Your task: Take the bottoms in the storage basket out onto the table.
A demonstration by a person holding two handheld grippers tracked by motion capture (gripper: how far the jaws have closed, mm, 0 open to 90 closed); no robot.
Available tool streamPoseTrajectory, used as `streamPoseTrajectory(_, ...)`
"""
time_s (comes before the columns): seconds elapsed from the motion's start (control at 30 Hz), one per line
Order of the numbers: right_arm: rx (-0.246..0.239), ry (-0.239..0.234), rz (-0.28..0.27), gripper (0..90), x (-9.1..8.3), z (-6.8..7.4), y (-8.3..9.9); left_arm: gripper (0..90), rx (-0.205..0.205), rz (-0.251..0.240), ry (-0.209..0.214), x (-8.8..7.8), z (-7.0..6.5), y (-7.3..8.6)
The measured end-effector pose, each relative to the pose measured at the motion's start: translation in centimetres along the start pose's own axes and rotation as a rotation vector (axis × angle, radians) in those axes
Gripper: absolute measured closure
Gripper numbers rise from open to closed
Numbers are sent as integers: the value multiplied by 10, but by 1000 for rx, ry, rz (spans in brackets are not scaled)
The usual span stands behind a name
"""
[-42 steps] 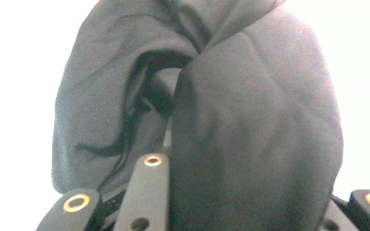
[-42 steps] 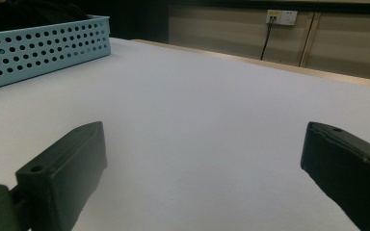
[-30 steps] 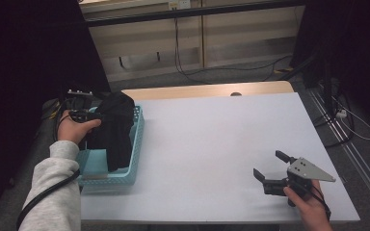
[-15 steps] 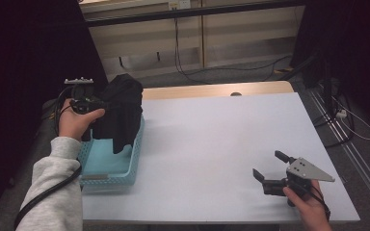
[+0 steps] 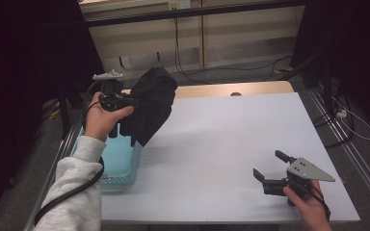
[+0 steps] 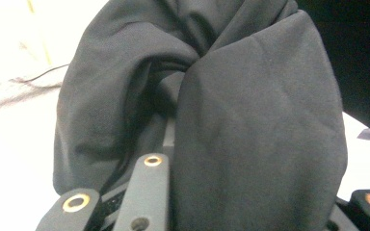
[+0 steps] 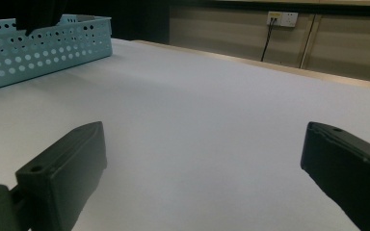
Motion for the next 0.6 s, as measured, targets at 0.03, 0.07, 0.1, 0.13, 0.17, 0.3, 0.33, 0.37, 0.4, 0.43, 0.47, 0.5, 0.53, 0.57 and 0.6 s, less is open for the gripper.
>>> streamPoseTrajectory(0.03,-1,0,0,13,0,0,0,732,11,-1,12,4,-6,-1)
streamPoseTrajectory(0.07,-1,0,1,13,0,0,0,732,16,-3,18,6,-10,-1)
streamPoseTrajectory(0.1,-1,0,0,13,0,0,0,732,17,-3,28,10,-15,0)
streamPoseTrajectory(0.13,0,0,0,13,0,0,0,731,16,-4,36,13,-19,1)
streamPoseTrajectory(0.17,0,1,-1,13,-1,0,0,731,16,-5,48,16,-23,3)
streamPoseTrajectory(0.3,1,-1,0,12,-1,0,0,730,9,-2,82,30,-34,14)
streamPoseTrajectory(0.33,0,-2,-1,13,-1,0,0,730,9,-1,91,33,-37,18)
streamPoseTrajectory(0.37,-3,-2,-3,13,-1,0,-1,729,11,4,100,37,-39,23)
streamPoseTrajectory(0.4,-5,1,-4,12,-1,0,-1,729,15,9,108,40,-42,27)
streamPoseTrajectory(0.43,-4,0,-4,12,-1,0,-1,728,15,16,120,45,-45,33)
streamPoseTrajectory(0.47,-5,1,-2,13,-1,0,-1,728,18,25,126,48,-48,38)
streamPoseTrajectory(0.5,-4,1,-2,12,-1,0,-1,728,26,40,133,54,-52,45)
streamPoseTrajectory(0.53,-2,0,0,13,-1,0,0,727,31,49,145,59,-55,50)
streamPoseTrajectory(0.57,-3,-1,1,13,-1,0,0,727,29,52,154,63,-59,56)
streamPoseTrajectory(0.6,-5,-1,1,13,-1,0,0,727,29,60,162,67,-61,59)
Point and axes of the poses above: each handheld gripper's, and its own axes: x roughly forward along the jaws, y roughly out of its underside, z roughly to its left, the point moved 3 cm from there along x, roughly forward along the jaws, and after that the axes turned 10 degrees about -z, right-handed, at the moved point
